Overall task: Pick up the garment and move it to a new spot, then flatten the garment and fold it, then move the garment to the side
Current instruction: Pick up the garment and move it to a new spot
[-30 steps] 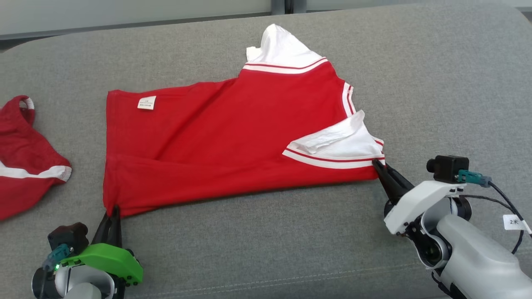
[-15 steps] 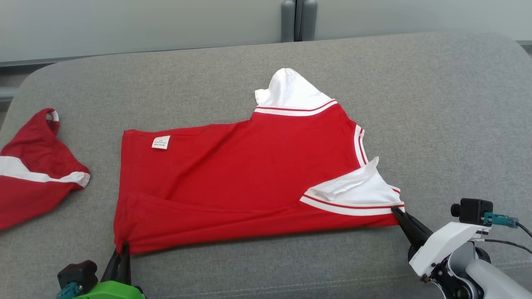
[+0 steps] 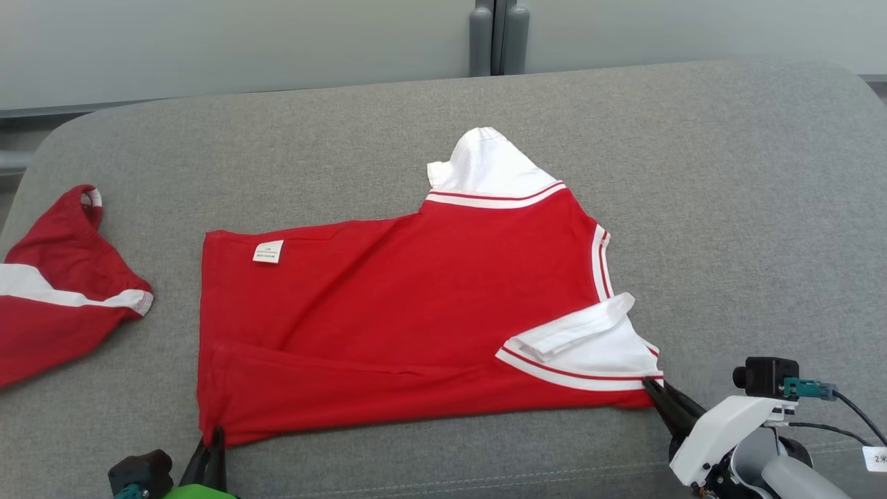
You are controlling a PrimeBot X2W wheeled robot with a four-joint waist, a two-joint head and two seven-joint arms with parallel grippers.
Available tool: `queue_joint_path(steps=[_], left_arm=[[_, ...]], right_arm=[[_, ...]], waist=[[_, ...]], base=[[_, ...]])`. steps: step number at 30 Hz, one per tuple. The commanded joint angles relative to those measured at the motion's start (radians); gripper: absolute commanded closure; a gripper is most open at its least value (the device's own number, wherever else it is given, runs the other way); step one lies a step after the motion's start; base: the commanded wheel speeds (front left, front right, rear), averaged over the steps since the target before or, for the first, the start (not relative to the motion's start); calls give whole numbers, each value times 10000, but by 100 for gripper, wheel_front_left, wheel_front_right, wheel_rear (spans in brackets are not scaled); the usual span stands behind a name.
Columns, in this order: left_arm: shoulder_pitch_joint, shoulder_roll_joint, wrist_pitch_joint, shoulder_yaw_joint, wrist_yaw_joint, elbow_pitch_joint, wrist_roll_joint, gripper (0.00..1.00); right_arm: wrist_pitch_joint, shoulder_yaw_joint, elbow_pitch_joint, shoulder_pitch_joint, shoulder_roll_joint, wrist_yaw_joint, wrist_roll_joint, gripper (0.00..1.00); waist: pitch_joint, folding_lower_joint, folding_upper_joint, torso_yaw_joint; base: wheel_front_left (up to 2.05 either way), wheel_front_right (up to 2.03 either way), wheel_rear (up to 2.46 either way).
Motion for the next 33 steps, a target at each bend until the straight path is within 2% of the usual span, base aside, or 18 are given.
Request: queue_joint_path(steps=[1, 2, 3, 4, 12, 18, 24, 29, 33], left_arm=[[121, 9, -59, 13, 58, 14, -74, 83], [140, 18, -76, 30, 98, 15, -74, 53], [152, 26, -100, 45, 145, 11, -69, 9], [239, 49, -135, 99, 195, -71, -92, 0], [165, 110, -308, 209, 315, -524, 5, 0], [85, 117, -425, 385, 557, -1744, 582, 0], [496, -223, -413, 978, 831, -3331, 1481, 0], [657, -541, -416, 1285, 749, -3785, 1886, 0], [784, -764, -417, 1513, 699, -3953, 2095, 0]], right_arm=[[-183, -208, 105, 1, 36, -17, -248, 0], [-235, -293, 141, -6, 71, -17, -309, 0], [-279, -377, 140, -9, 117, -14, -368, 0], [-397, -574, 108, 15, 150, -14, -493, 0], [-1175, -1239, -431, -69, 153, -14, -1118, 0], [-1829, -1641, -1202, -178, 400, -12, -2086, 0], [-1975, -2285, -1647, -117, 695, -12, -3702, 0], [-1976, -3170, -2155, 322, 1232, -12, -5128, 0], [-1978, -3571, -2375, 624, 1661, -12, -5615, 0]], waist=[[-15, 0, -1, -7], [-20, 0, -1, -3], [-26, 0, -1, 1], [-52, 0, -1, 19], [-25, 0, -1, 92], [56, 0, -1, 145], [79, 0, -1, 213], [91, 0, -1, 301], [118, 0, -1, 355]], base=[[0, 0, 0], [0, 0, 0], [0, 0, 0], [0, 0, 0], [0, 0, 0], [0, 0, 0], [0, 0, 0], [0, 0, 0], [0, 0, 0]])
